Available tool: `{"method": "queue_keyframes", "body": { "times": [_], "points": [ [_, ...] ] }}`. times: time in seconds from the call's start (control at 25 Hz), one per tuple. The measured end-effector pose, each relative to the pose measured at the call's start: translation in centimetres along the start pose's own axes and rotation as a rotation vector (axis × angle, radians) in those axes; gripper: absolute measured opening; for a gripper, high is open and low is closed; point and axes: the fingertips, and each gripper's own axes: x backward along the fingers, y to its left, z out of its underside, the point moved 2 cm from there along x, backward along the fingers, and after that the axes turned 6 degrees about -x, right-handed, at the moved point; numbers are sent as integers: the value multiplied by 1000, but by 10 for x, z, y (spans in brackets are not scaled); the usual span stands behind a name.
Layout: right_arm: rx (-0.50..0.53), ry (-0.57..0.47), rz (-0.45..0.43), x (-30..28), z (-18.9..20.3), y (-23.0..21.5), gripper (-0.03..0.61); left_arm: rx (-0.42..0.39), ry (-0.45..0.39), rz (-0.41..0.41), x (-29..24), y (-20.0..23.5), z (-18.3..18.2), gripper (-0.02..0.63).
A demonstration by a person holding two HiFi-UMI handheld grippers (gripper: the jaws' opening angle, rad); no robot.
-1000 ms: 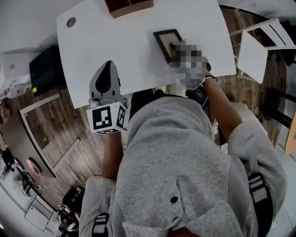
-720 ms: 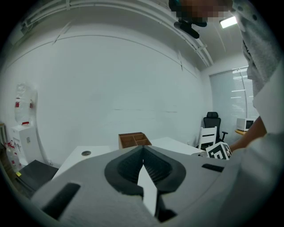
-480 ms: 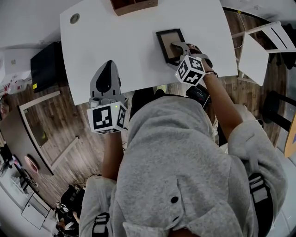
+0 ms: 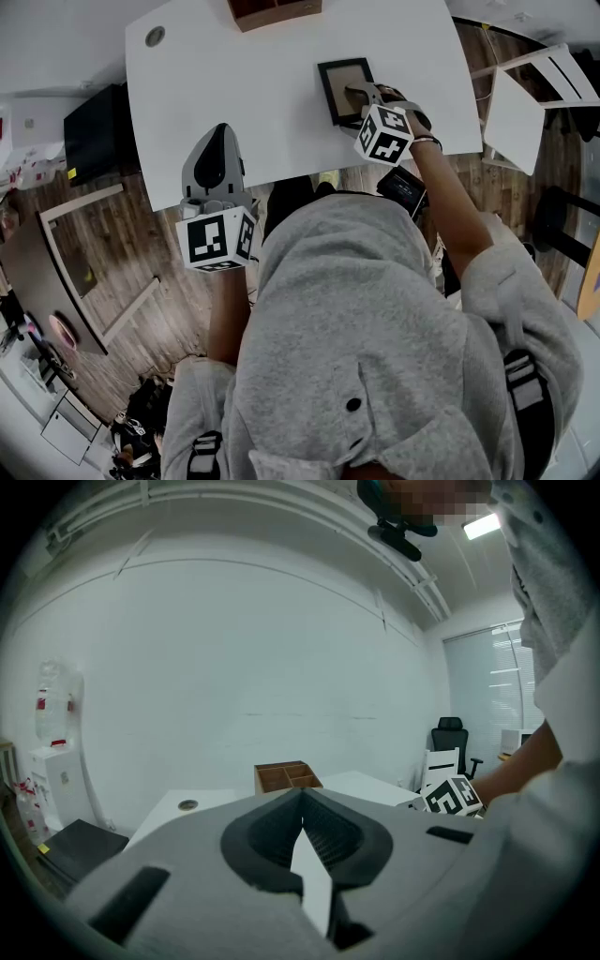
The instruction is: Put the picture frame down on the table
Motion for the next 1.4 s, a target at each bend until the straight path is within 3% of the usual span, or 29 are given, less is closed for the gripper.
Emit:
{"method": "queue_keyframes", "body": {
  "times": [0.88,1.4],
  "points": [
    [24,33,-35,-4,-1,-1,318,-4,-12,-26,9,5,-2,21],
    [72,35,30,6,6,11,316,-14,-15,-6,3,-5,-6,21]
  ]
}}
